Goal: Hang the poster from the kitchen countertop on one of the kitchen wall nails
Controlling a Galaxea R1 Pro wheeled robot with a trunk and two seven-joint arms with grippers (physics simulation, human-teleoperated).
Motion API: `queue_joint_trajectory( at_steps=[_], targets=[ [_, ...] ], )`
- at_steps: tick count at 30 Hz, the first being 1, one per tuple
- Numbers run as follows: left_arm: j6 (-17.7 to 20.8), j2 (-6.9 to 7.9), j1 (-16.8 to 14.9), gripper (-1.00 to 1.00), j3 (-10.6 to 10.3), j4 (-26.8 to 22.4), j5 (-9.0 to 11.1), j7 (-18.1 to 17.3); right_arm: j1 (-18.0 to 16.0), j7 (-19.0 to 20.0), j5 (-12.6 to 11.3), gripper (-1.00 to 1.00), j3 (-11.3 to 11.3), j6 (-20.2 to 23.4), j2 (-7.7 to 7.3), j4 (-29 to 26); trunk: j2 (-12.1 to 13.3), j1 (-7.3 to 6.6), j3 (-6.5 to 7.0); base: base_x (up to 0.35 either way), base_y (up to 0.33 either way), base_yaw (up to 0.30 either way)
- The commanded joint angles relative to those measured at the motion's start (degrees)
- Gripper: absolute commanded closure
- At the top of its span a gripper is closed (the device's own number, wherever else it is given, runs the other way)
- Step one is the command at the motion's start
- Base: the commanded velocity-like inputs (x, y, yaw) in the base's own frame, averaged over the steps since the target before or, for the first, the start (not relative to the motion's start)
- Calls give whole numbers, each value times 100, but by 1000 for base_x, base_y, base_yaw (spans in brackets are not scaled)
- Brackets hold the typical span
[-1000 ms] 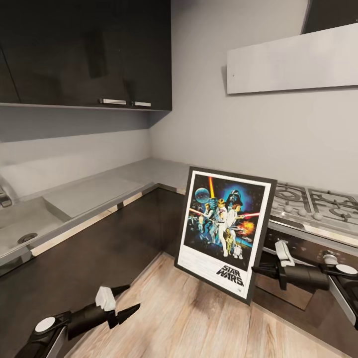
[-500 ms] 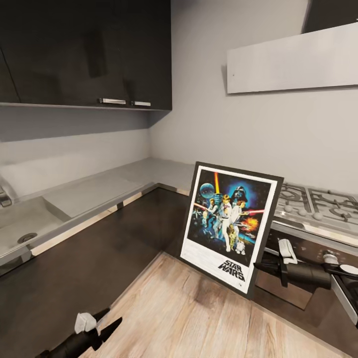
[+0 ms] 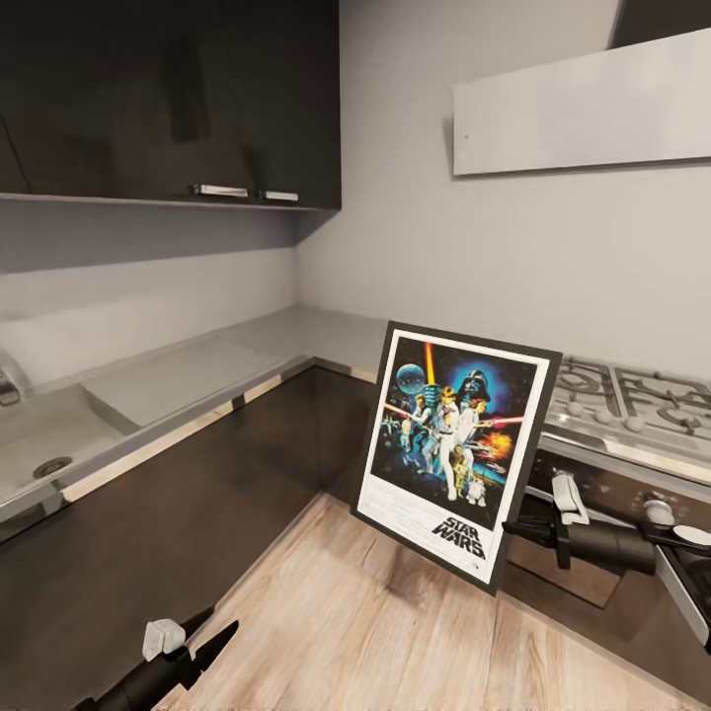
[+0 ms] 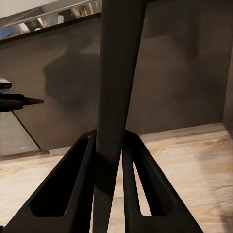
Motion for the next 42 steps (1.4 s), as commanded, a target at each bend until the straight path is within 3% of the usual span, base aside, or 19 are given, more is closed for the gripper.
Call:
queue_joint_trajectory(
  at_steps=[1, 17, 42],
  targets=[
    [-36, -2, -4, -100, -3, 6, 7, -16, -4, 40, -30, 100, -1, 90, 0, -2, -4, 0, -15, 0, 0, 0],
    [-18, -8, -3, -100, -32, 6, 6, -16, -4, 47, -40, 100, -16, 84, 0, -5, 558, -308, 99, 0, 0, 0],
    [-16, -26, -5, -100, -53, 6, 5, -13, 13, 49, -52, 100, -22, 74, 14, 3, 1561, -857, 536, 0, 0, 0]
  ],
)
